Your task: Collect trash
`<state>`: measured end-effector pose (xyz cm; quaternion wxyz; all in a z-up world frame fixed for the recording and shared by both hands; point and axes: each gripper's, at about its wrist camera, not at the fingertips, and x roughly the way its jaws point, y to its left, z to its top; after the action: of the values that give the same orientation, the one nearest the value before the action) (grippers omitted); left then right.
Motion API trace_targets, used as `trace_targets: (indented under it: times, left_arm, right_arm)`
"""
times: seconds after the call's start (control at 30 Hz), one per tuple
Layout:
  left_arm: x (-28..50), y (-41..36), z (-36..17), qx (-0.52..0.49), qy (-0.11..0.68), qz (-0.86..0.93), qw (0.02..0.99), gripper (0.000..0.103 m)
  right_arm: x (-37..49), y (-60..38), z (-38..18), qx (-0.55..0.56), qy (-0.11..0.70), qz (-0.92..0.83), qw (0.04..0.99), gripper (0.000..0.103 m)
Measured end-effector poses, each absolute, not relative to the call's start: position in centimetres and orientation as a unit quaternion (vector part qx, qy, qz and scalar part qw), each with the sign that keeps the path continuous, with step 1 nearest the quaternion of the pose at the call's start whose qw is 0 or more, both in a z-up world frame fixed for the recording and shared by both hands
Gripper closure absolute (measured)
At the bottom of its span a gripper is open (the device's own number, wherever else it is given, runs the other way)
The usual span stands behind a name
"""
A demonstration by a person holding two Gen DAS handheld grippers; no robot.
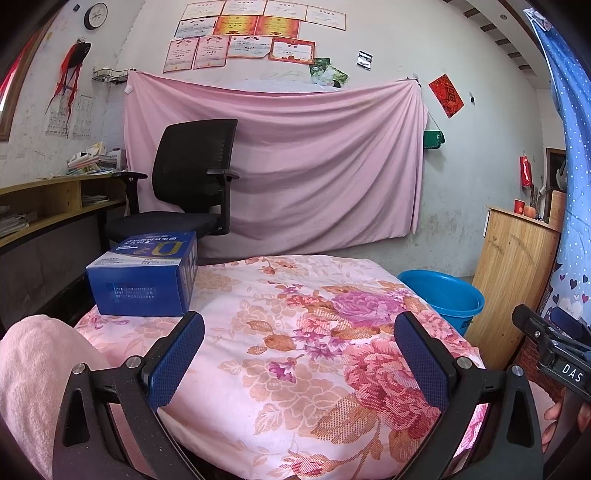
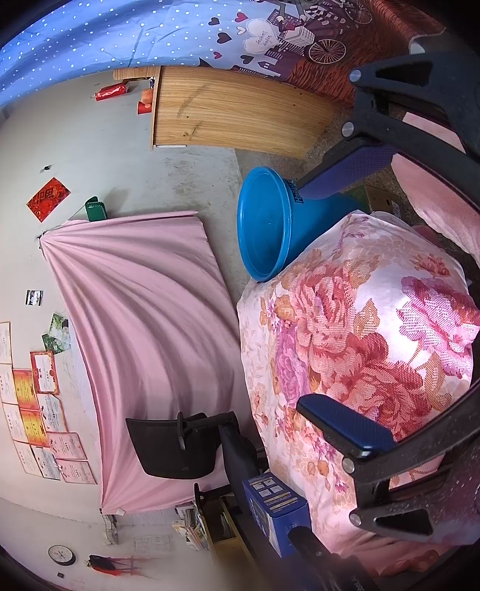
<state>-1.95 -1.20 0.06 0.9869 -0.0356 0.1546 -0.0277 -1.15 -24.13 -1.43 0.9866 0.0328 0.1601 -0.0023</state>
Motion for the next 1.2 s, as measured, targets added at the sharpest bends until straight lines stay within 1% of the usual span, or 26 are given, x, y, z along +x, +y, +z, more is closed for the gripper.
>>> trace_targets:
  times: [0.93, 1.2]
  left_arm:
    - [-1.59, -0.76, -0.11, -0.033, 0.165, -0.025, 0.985, 0.002]
    - [-1.99, -0.51, 0.05, -0.033, 0.155, -0.019, 0.987, 0.002]
  right_arm:
    - [-1.25, -24.05, -1.46, 0.036, 0.162, -0.002, 0.986, 0.0]
    - [-1.35, -23.86, -1.52, 0.042, 0.164, -0.004, 0.986, 0.0]
